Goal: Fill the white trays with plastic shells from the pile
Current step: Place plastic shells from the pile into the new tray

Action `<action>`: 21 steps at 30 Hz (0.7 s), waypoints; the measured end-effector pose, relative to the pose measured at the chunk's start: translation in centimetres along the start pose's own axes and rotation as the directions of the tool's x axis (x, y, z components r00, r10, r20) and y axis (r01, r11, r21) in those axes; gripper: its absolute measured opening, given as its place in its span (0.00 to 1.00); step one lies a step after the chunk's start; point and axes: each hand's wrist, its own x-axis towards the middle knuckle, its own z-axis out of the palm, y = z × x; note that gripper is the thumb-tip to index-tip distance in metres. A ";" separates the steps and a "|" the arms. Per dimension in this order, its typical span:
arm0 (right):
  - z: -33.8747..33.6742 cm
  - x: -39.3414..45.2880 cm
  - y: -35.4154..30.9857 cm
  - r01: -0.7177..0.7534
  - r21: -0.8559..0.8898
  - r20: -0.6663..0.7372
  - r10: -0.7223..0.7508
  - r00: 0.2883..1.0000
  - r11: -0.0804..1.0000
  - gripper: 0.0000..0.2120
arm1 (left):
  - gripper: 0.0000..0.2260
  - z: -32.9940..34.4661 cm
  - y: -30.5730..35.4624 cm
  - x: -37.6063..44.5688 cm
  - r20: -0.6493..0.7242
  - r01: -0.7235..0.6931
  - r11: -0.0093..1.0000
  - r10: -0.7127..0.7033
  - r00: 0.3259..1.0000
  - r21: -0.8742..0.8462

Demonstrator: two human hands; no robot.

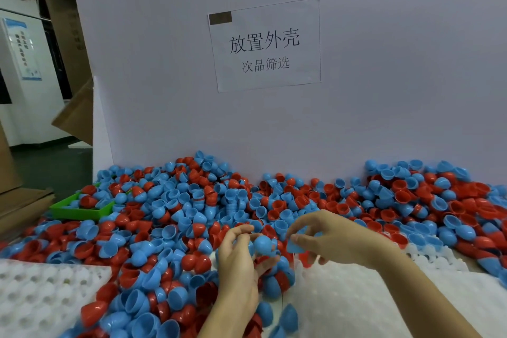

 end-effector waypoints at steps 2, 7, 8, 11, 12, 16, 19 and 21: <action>-1.6 -0.9 0.7 -0.018 0.004 0.038 0.018 0.999 1.000 0.07 | 0.10 -0.2 -0.1 0.2 -0.029 -0.003 0.999 0.004 1.000 0.033; -6.4 -4.0 3.1 -0.128 -0.041 0.206 0.133 0.969 0.991 0.05 | 0.09 -0.4 0.1 0.3 0.003 0.010 0.996 -0.010 1.000 0.089; -7.0 -4.4 3.2 -0.194 -0.064 0.283 0.204 0.937 0.979 0.06 | 0.09 -0.4 0.0 0.3 0.005 0.013 0.993 -0.014 1.000 0.117; -6.8 -4.3 3.0 -0.297 -0.227 0.421 0.368 0.829 0.928 0.05 | 0.10 -0.4 -0.3 0.4 0.030 0.022 0.980 -0.028 0.999 0.197; -6.4 -3.8 2.6 -0.244 -0.316 0.395 0.361 0.845 0.917 0.04 | 0.10 -0.4 -0.3 0.3 0.043 0.021 0.978 -0.031 0.999 0.209; -3.5 -1.2 0.2 0.185 0.219 -0.238 -0.132 0.962 0.958 0.33 | 0.11 -0.6 -0.3 0.3 0.057 0.019 0.970 -0.034 0.998 0.242; -2.3 -0.1 -1.6 0.309 0.493 -0.304 -0.171 0.937 0.813 0.46 | 0.11 -0.7 -0.3 0.3 0.055 0.021 0.969 -0.035 0.998 0.245; -1.4 0.0 -1.7 0.279 0.319 -0.251 -0.203 0.947 0.906 0.38 | 0.11 -0.7 -0.4 0.5 0.059 0.013 0.970 -0.028 0.998 0.245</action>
